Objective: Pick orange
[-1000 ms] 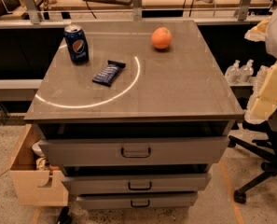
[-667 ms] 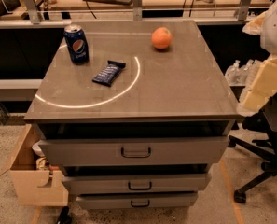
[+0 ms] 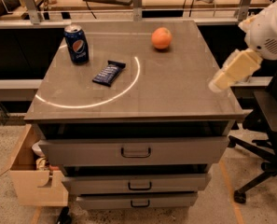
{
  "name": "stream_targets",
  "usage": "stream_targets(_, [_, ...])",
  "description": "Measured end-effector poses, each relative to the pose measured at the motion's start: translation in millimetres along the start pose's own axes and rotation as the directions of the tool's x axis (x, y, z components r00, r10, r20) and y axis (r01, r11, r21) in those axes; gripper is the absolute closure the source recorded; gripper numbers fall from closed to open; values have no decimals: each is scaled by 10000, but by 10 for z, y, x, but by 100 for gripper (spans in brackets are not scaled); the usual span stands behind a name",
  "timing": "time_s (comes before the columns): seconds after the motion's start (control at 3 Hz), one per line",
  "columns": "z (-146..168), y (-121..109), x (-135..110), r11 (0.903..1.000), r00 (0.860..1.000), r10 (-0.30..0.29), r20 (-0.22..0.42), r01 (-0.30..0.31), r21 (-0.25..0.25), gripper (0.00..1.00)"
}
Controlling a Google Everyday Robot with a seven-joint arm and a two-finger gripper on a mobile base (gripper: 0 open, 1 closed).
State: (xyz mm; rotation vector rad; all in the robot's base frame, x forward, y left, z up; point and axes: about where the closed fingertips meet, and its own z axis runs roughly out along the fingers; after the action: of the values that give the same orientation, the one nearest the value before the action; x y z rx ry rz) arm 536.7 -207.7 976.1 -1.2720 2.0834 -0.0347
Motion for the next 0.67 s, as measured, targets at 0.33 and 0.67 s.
stream_targets(0.33, [365,-326,-311,9955,9707,912,2223,-942,29,0])
stream_targets(0.67, [594,-816,-760,9838,8805,1375,4536,-1745,405,0])
